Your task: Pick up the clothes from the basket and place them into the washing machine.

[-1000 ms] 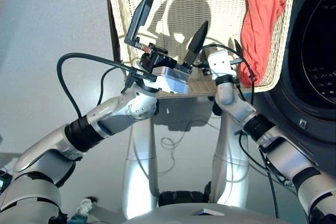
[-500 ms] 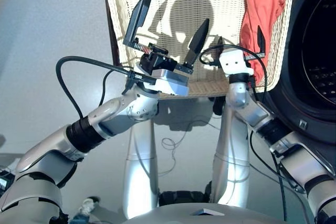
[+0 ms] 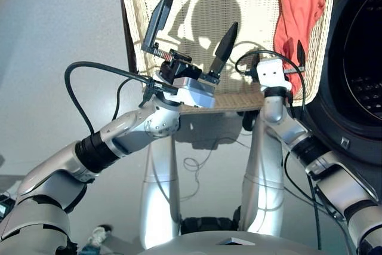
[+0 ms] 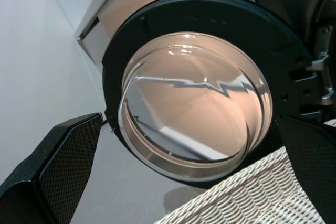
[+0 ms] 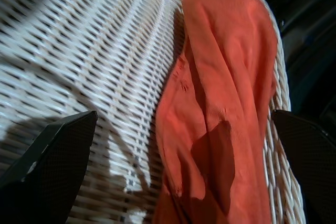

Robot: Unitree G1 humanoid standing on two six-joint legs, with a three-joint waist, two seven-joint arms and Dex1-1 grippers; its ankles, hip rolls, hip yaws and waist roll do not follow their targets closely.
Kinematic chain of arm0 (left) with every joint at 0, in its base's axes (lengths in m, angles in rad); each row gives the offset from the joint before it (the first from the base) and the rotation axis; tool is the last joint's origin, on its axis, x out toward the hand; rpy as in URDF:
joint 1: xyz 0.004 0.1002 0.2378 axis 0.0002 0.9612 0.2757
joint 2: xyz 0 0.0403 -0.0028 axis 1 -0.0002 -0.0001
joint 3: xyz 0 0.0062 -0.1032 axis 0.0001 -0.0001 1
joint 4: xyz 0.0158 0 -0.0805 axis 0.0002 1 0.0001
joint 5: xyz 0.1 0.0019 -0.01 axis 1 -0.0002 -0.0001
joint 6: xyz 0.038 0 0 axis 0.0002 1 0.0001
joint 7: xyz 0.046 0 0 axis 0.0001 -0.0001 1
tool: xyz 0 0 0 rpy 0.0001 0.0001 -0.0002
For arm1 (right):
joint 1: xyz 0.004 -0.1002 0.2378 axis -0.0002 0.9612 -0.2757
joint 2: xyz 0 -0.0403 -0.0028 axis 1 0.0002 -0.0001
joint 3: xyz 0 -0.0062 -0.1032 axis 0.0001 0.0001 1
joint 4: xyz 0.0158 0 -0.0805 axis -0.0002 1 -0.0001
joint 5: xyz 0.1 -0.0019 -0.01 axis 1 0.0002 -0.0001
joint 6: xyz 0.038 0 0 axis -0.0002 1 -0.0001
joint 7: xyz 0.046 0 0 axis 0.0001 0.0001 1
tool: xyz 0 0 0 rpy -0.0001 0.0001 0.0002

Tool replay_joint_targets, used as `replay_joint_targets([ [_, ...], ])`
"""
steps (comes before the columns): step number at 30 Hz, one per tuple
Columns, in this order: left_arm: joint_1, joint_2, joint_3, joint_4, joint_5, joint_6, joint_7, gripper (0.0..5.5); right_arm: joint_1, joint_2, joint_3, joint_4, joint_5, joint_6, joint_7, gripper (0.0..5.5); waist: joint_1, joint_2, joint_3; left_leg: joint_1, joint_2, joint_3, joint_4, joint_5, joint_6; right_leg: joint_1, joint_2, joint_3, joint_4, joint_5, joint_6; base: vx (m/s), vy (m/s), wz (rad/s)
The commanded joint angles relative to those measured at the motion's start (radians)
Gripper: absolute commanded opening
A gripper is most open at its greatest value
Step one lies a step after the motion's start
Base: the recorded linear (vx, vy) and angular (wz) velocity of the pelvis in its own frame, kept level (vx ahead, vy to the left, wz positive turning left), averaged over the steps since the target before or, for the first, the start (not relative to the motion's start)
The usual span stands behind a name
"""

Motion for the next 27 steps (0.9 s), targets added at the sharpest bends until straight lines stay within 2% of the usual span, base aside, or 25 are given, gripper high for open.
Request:
replay_joint_targets([
  [1, 0.011, -0.011, 0.044, -0.103, -0.001, -0.054, 0.027, 5.5, -0.006, 0.009, -0.017, 0.001, 0.047, -0.035, -0.031, 5.5, -0.012, 0.064, -0.014, 0.0, -0.015, 0.074, -0.097, 0.067, 0.083, 0.032, 0.028, -0.049, -0.045, -0.021, 0.015, 0.065, -0.019, 0.01],
  [16, 0.019, -0.012, 0.031, -0.128, -0.03, -0.044, 0.014, 5.5, -0.089, 0.035, -0.093, 0.264, 0.19, -0.017, -0.053, 5.5, 0.005, 0.092, -0.014, -0.03, -0.021, 0.077, -0.055, 0.06, 0.076, 0.005, 0.023, -0.053, -0.001, -0.033, 0.01, 0.0, 0.0, 0.0],
  [22, 0.017, -0.012, 0.034, -0.135, -0.04, -0.043, 0.009, 5.5, -0.104, 0.02, -0.084, 0.297, 0.208, -0.01, -0.023, 5.5, 0.01, 0.093, -0.014, -0.043, -0.028, 0.087, 0.013, 0.029, 0.072, -0.013, 0.025, -0.055, 0.068, -0.069, 0.006, 0.0, 0.0, 0.0],
  [25, 0.009, -0.015, 0.034, -0.137, -0.047, -0.041, 0.01, 5.5, -0.112, 0.022, -0.079, 0.306, 0.24, -0.013, 0.006, 5.5, 0.009, 0.096, -0.014, -0.047, -0.028, 0.088, 0.036, 0.013, 0.071, -0.02, 0.019, -0.057, 0.09, -0.084, 0.005, 0.0, 0.0, 0.0],
  [26, 0.007, -0.016, 0.034, -0.138, -0.05, -0.041, 0.01, 5.5, -0.114, 0.023, -0.077, 0.31, 0.255, -0.015, 0.016, 3.69, 0.009, 0.096, -0.014, -0.048, -0.028, 0.089, 0.04, 0.011, 0.071, -0.022, 0.017, -0.058, 0.095, -0.086, 0.004, 0.0, 0.0, 0.0],
  [27, 0.004, -0.015, 0.035, -0.139, -0.054, -0.041, 0.009, 5.5, -0.118, 0.027, -0.072, 0.31, 0.277, -0.018, 0.034, 0.8, 0.008, 0.098, -0.014, -0.05, -0.027, 0.09, 0.043, 0.008, 0.07, -0.023, 0.015, -0.059, 0.099, -0.088, 0.004, 0.0, 0.0, 0.0],
])
